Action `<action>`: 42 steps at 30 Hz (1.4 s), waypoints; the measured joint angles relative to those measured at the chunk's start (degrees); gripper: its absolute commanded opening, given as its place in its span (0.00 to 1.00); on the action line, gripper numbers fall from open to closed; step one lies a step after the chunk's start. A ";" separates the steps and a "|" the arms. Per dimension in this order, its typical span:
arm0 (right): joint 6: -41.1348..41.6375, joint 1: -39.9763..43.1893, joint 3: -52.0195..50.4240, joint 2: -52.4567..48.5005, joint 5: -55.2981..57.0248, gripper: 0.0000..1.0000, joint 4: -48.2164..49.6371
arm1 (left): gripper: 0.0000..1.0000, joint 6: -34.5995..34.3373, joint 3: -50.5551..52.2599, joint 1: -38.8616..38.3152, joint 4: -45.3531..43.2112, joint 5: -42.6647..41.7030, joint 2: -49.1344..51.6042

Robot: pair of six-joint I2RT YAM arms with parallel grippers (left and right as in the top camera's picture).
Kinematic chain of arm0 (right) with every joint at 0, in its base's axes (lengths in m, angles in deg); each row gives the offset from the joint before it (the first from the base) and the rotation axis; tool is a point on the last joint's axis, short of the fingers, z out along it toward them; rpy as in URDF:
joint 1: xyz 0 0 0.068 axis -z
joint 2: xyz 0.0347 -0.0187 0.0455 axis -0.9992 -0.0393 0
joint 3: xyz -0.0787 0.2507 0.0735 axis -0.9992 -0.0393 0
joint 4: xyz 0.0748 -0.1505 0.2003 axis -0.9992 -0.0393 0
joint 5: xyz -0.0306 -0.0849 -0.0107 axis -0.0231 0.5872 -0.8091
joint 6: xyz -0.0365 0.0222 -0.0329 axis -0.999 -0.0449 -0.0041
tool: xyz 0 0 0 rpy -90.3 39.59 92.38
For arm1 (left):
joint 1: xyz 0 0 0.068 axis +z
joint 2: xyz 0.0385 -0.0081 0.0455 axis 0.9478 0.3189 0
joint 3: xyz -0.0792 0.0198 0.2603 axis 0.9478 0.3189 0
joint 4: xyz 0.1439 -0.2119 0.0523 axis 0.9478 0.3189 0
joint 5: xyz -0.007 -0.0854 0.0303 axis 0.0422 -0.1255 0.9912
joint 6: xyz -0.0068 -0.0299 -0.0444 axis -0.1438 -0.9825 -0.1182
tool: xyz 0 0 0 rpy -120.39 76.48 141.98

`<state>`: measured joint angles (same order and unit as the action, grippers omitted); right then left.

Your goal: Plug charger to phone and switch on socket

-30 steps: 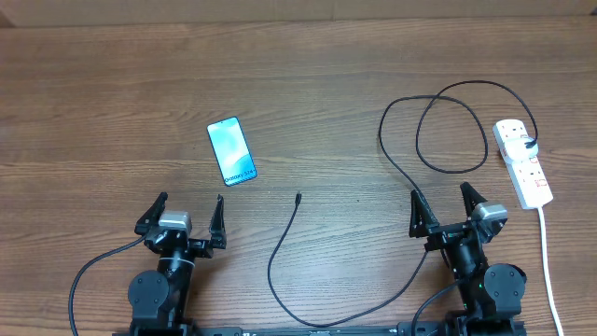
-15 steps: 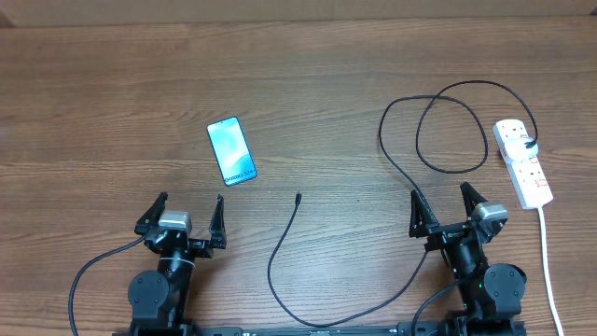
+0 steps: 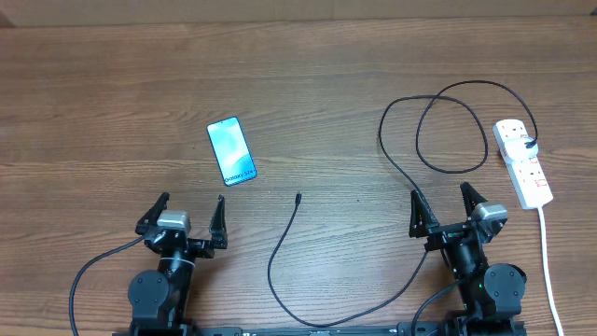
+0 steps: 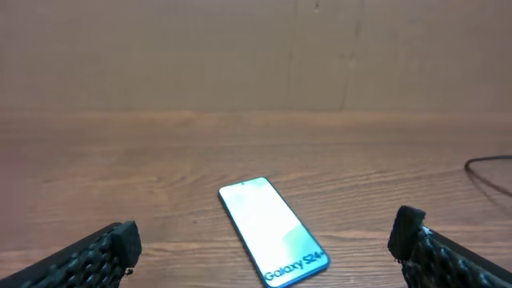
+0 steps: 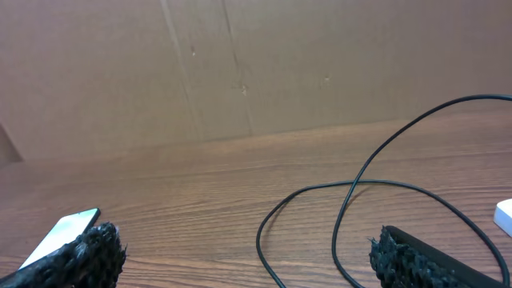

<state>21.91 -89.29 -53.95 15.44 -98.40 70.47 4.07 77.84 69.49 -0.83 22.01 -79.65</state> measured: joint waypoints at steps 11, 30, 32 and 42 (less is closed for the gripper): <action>0.02 0.00 0.00 0.00 0.02 1.00 0.00 | 1.00 -6.29 -24.48 0.00 20.85 -3.28 4.98; 0.00 0.00 0.00 0.11 0.02 1.00 0.04 | 0.04 2.71 -100.13 0.00 77.15 -31.15 80.83; 0.02 0.00 0.00 0.11 0.00 1.00 0.07 | 0.04 2.71 -100.17 0.00 77.31 -33.97 85.74; 0.02 0.00 0.00 0.11 0.00 1.00 0.04 | 0.04 -2.23 -100.19 -2.29 77.75 -32.30 101.83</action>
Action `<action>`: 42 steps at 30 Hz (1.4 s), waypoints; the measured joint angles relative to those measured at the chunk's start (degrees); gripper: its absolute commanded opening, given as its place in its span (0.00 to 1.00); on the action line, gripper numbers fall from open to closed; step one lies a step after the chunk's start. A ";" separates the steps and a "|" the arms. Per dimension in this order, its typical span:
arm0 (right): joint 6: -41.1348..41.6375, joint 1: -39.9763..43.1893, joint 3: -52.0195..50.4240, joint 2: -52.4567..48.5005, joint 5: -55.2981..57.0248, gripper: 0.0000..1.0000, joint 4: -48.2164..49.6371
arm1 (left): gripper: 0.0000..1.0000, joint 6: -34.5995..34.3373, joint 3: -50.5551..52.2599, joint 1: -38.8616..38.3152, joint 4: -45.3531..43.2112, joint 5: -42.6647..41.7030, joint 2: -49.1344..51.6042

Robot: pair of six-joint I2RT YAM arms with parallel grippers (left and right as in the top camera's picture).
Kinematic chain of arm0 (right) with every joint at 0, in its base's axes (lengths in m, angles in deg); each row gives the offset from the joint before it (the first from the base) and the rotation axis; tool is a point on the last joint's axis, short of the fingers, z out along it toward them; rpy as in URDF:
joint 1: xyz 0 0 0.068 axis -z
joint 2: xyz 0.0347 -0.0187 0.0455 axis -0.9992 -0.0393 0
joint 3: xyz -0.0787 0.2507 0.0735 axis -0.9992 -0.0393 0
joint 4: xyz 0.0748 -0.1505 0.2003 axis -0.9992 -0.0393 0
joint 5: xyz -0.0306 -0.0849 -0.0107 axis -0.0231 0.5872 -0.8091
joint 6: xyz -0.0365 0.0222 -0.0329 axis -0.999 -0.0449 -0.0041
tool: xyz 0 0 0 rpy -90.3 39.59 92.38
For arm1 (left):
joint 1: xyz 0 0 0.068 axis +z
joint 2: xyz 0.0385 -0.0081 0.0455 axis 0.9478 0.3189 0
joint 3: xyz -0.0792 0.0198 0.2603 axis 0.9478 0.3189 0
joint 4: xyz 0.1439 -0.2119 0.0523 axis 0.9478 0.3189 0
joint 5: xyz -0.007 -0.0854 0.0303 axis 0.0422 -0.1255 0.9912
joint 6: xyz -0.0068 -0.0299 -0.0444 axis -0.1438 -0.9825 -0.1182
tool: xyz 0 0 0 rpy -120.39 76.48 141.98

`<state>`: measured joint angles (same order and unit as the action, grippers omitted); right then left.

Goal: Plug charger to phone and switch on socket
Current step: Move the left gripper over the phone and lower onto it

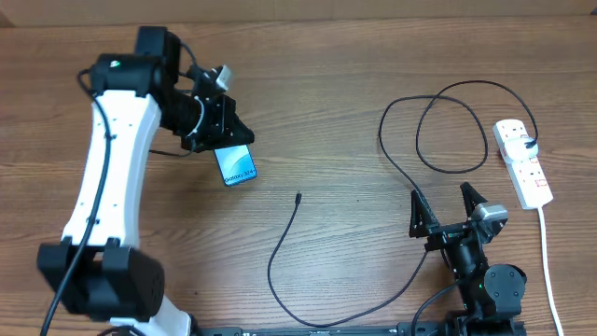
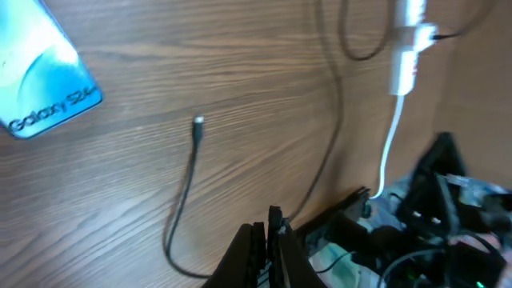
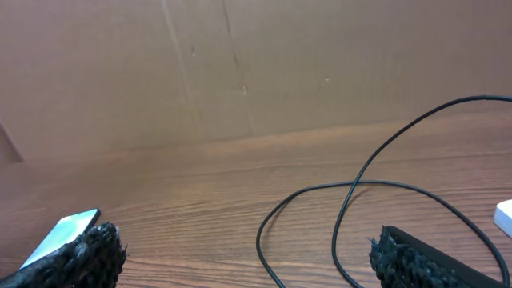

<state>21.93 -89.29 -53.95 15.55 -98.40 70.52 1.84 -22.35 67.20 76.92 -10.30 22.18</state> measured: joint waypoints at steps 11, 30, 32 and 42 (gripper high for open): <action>-0.02 0.00 0.00 0.00 0.00 1.00 0.00 | 0.04 -13.16 0.00 -3.45 -1.57 20.11 4.92; 0.00 0.00 0.00 0.00 0.00 1.00 0.07 | 1.00 -23.32 19.28 -3.69 -25.68 30.91 5.33; -0.02 0.00 0.00 0.00 0.00 1.00 0.02 | 1.00 -24.79 21.29 -3.69 -29.88 33.97 5.33; 0.00 0.00 0.00 0.00 0.00 1.00 0.02 | 1.00 -24.94 24.57 -3.72 -38.64 37.75 8.61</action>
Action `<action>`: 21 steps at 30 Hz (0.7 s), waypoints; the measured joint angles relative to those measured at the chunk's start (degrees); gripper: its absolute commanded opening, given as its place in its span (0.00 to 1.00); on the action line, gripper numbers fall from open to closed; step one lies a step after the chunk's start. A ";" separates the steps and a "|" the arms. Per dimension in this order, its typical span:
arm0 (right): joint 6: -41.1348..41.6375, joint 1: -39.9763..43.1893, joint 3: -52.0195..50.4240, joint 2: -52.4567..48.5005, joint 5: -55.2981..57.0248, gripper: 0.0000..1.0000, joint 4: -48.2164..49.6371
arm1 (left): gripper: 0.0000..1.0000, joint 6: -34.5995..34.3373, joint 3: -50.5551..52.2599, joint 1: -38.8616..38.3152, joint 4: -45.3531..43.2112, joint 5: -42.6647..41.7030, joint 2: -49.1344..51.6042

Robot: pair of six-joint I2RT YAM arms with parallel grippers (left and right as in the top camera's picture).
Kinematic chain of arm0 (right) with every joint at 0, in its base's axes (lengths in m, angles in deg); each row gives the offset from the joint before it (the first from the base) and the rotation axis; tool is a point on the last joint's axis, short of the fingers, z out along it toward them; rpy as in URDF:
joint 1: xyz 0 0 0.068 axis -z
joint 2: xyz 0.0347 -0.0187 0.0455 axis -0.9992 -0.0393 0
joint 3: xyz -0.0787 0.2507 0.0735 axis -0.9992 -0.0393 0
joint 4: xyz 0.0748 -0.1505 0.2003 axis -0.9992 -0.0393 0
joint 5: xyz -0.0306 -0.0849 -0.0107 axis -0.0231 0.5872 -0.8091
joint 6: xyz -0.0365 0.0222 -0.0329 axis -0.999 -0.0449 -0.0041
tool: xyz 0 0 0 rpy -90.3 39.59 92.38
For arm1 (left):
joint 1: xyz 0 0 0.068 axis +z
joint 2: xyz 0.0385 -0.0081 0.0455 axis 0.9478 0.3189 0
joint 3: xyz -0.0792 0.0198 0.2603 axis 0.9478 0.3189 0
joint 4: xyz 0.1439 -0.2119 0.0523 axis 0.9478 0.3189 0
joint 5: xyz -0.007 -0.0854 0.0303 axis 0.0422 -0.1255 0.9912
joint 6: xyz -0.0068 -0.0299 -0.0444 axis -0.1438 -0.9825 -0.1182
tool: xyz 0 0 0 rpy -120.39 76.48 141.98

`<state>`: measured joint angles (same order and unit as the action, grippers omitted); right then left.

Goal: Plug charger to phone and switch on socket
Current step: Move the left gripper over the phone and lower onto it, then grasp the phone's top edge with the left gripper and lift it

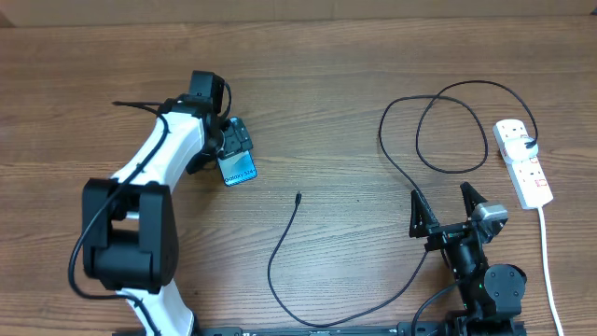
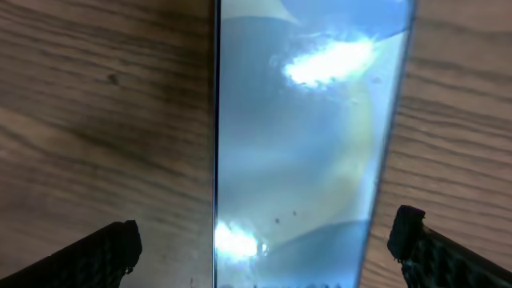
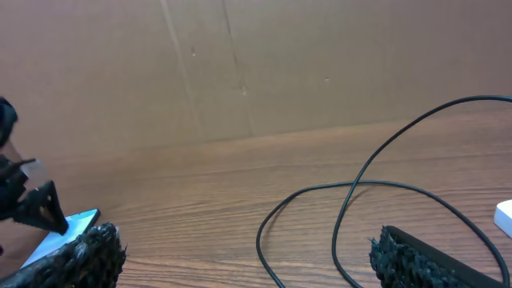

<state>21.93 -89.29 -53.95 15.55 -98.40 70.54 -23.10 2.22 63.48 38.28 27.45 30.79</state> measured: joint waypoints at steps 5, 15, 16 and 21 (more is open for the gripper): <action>0.00 0.00 0.00 0.00 0.02 1.00 0.02 | 1.00 1.92 -0.74 -1.20 -2.62 -0.68 4.63; -0.02 0.00 0.00 0.00 0.00 1.00 0.00 | 1.00 4.20 -1.60 -1.66 -3.06 -0.68 5.31; -0.04 0.00 0.00 0.00 0.00 1.00 0.02 | 1.00 4.33 -1.62 -1.73 -3.02 -0.66 5.33; -0.02 0.00 0.00 0.00 0.00 1.00 0.00 | 1.00 4.55 -1.66 -1.75 -2.97 -0.66 5.33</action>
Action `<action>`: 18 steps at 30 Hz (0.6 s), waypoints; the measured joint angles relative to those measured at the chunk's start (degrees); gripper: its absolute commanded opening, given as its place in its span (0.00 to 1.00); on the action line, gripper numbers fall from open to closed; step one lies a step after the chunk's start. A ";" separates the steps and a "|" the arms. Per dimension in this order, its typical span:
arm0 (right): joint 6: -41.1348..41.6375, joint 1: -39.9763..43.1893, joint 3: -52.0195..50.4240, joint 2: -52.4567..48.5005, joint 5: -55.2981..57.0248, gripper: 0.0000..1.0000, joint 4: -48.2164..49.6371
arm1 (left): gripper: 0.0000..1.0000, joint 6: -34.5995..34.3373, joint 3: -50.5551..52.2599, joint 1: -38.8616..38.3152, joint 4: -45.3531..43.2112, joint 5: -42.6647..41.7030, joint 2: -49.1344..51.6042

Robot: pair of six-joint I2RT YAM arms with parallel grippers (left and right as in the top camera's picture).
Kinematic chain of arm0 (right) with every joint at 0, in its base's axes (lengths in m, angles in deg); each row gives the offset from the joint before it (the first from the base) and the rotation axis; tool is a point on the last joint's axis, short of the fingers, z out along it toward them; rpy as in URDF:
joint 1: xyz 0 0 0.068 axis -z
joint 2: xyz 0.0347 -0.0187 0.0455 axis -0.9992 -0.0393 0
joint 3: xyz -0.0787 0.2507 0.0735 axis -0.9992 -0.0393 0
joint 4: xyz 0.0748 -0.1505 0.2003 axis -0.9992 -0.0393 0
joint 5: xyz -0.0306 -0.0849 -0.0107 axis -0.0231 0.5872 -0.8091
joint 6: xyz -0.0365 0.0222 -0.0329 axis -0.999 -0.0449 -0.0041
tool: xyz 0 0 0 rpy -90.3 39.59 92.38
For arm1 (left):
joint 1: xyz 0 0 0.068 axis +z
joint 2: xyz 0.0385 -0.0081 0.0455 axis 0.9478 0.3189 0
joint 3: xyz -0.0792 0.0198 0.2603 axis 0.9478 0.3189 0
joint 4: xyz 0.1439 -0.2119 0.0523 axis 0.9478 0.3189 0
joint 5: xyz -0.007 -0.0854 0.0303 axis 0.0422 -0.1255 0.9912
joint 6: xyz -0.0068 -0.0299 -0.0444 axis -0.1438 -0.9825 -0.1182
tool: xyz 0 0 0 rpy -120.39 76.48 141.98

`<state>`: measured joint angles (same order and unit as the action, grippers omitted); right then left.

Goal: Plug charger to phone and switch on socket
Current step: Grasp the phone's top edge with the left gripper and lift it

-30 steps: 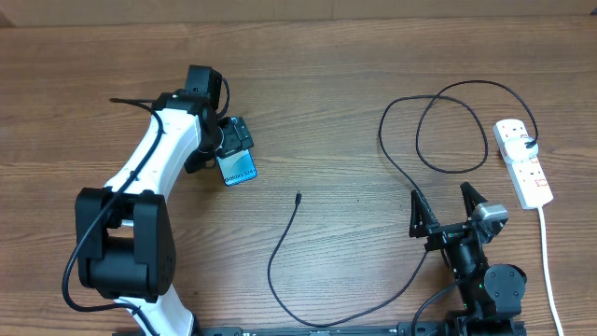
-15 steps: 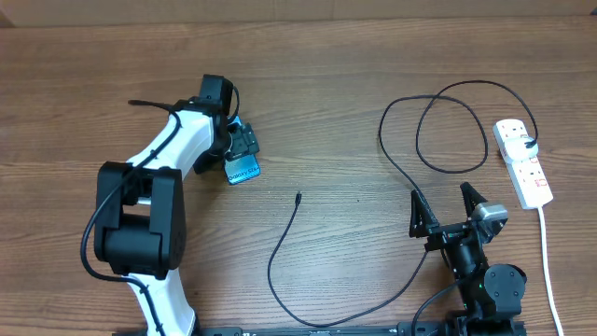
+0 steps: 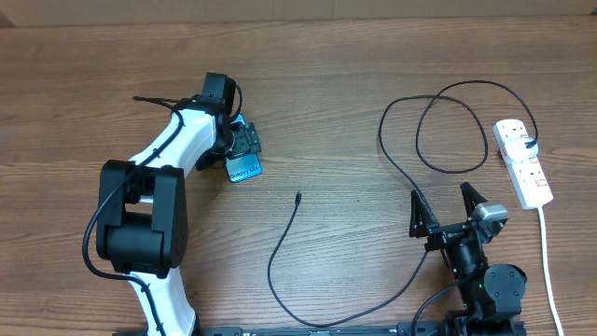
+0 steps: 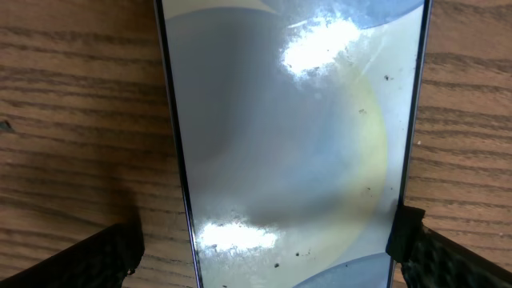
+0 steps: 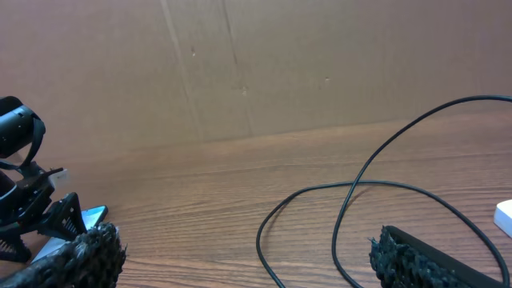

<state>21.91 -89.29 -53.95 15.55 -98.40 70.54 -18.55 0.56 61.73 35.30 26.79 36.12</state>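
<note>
The phone (image 4: 288, 144) lies screen-up on the wooden table and fills the left wrist view; in the overhead view only its lower end (image 3: 244, 169) shows below my left gripper (image 3: 241, 142). That gripper (image 4: 264, 244) hangs close over the phone, open, with one finger on each long side. The black charger cable (image 3: 280, 247) lies loose, its plug tip (image 3: 298, 196) right of and below the phone. The cable loops back to the white socket strip (image 3: 522, 163) at the right. My right gripper (image 3: 446, 217) rests open at the near edge.
A large loop of the cable (image 5: 352, 188) lies on the table ahead of my right gripper (image 5: 240, 256). The strip's white lead (image 3: 547, 261) runs down the right side. A cardboard wall (image 5: 256, 64) stands behind the table.
My left gripper has come lower over the phone, which now looks larger and squarer between the open fingers. The right arm and the cable have not moved.
Both arms were at rest near the front edge, both grippers open. Then my left arm was stretched out above the phone with its fingers shut. After that the gripper was open just over the screen, and now it straddles the phone closer still.
</note>
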 measured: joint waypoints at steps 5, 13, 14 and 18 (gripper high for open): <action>0.00 0.00 0.00 0.00 0.00 1.00 -0.02 | 1.00 0.00 0.00 0.00 0.00 0.00 0.02; 0.00 0.00 0.00 0.00 0.00 1.00 -0.02 | 1.00 0.09 -4.22 0.00 3.28 -0.87 2.25; -0.02 0.00 0.00 0.00 0.00 1.00 0.00 | 1.00 0.09 -4.81 0.00 3.69 -0.96 2.56; -0.02 0.00 0.00 0.00 0.02 1.00 0.00 | 1.00 0.24 -5.68 0.00 3.65 -1.11 3.08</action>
<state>21.89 -89.29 -53.95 15.55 -98.38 70.54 -18.31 -5.13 61.73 38.95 25.68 39.21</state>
